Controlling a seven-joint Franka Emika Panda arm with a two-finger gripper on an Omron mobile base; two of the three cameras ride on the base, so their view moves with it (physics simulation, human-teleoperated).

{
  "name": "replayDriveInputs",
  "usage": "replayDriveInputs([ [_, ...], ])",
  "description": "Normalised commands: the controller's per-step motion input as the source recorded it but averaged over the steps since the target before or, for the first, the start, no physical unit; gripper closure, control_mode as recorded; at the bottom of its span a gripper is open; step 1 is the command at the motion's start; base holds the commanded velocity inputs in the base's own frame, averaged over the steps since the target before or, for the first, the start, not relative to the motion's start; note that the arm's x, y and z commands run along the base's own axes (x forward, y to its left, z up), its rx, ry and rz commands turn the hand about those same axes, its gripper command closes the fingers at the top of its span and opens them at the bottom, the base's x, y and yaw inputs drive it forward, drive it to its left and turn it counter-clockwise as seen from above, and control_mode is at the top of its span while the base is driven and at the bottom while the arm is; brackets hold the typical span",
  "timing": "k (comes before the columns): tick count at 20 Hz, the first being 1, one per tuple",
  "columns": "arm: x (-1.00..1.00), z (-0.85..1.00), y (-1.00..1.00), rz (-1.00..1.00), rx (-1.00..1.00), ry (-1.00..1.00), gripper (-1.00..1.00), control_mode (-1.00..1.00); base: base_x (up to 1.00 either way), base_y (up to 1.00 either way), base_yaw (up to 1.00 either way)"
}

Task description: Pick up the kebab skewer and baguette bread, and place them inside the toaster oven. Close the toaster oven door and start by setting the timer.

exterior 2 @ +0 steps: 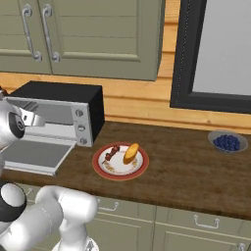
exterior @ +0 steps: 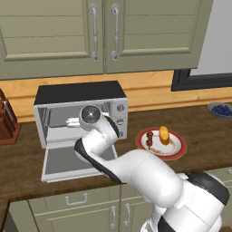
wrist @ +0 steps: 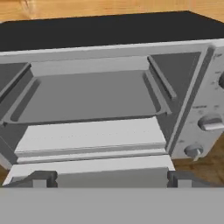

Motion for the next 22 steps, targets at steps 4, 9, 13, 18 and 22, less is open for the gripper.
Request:
replayDriveInputs([
  [4,0.34,-0.34,0.68,0.0,-0.09,-0.22,-1.0,-1.0,0.0,0.0,0.0],
  [9,0.18,-0.13,0.05,0.0,-0.05,-0.18,-1.0,-1.0,0.0,0.0,0.0],
  [13,0.21,0.0,-0.03,0.0,0.0,-0.1,-1.0,-1.0,0.0,0.0,0.0],
  [18,0.38,-0.06,0.0,0.0,0.0,-0.01,-1.0,-1.0,0.0,0.0,0.0],
  [22,0.59,-0.24,0.0,0.0,0.0,0.0,-1.0,-1.0,0.0,0.0,0.0],
])
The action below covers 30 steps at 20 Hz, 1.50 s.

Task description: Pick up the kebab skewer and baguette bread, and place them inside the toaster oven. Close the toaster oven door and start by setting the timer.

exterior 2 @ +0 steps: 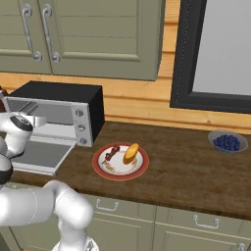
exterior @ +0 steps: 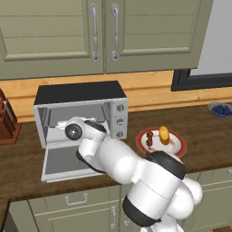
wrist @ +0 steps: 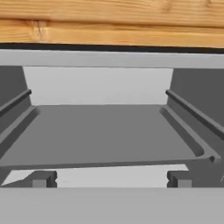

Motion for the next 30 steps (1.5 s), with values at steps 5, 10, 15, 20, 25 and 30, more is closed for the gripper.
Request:
replayDriveInputs([
  [5,0.47,-0.28,0.0,0.0,0.0,0.0,-1.0,-1.0,0.0,0.0,0.0],
  [10,0.2,-0.28,0.0,-0.01,0.0,-0.05,-1.0,-1.0,0.0,0.0,0.0],
  [15,0.2,-0.15,0.0,-0.03,0.0,-0.01,-1.0,-1.0,0.0,0.0,0.0],
  [20,0.31,0.0,0.0,-0.03,0.0,0.0,-1.0,-1.0,0.0,0.0,0.0],
  [25,0.26,-0.06,0.0,-0.02,0.0,0.0,-1.0,-1.0,0.0,0.0,0.0],
  [30,0.3,-0.15,0.0,-0.01,0.0,0.0,-1.0,-1.0,0.0,0.0,0.0],
])
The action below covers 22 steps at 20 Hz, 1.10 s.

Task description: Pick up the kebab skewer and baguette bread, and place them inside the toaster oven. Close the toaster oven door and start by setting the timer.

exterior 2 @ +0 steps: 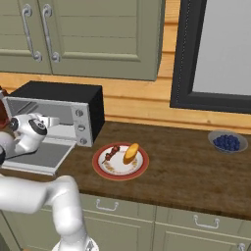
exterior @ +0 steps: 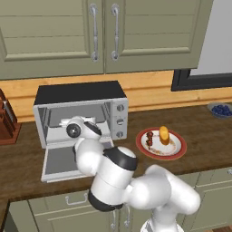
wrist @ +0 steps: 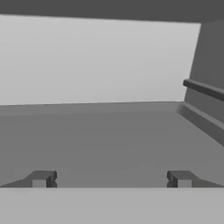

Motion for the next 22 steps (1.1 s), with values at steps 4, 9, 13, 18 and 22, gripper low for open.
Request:
replayDriveInputs([
  [4,0.29,-0.18,0.0,0.0,0.0,0.0,-1.0,-1.0,0.0,0.0,0.0],
  [9,0.21,-0.23,0.0,0.0,0.0,0.0,-1.0,-1.0,0.0,0.0,0.0],
  [13,0.11,-0.29,0.0,0.0,0.0,0.01,-1.0,-1.0,0.0,0.0,0.0],
  [18,-0.39,-0.62,0.0,0.0,-0.01,0.07,-1.0,-1.0,0.0,0.0,0.0],
  [22,-0.75,-0.62,0.0,0.0,0.0,0.19,-1.0,-1.0,0.0,0.0,0.0],
])
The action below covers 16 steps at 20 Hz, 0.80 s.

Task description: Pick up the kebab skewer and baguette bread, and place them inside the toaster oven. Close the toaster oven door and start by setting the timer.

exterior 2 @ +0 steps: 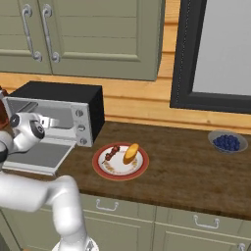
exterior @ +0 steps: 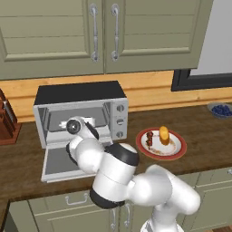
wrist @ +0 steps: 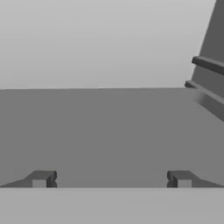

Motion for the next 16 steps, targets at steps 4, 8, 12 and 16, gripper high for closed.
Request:
replayDriveInputs([
  [4,-0.91,-0.56,0.0,0.0,0.0,0.27,-1.0,-1.0,0.0,0.0,0.0],
  [8,-1.0,-0.44,-0.07,0.0,0.0,0.36,-1.0,-1.0,0.0,0.0,0.0],
  [12,-1.0,-0.38,-0.16,0.0,0.0,0.35,-1.0,-1.0,0.0,0.0,0.0],
  [16,-1.0,-0.33,-0.17,0.0,0.0,0.43,-1.0,-1.0,0.0,0.0,0.0],
])
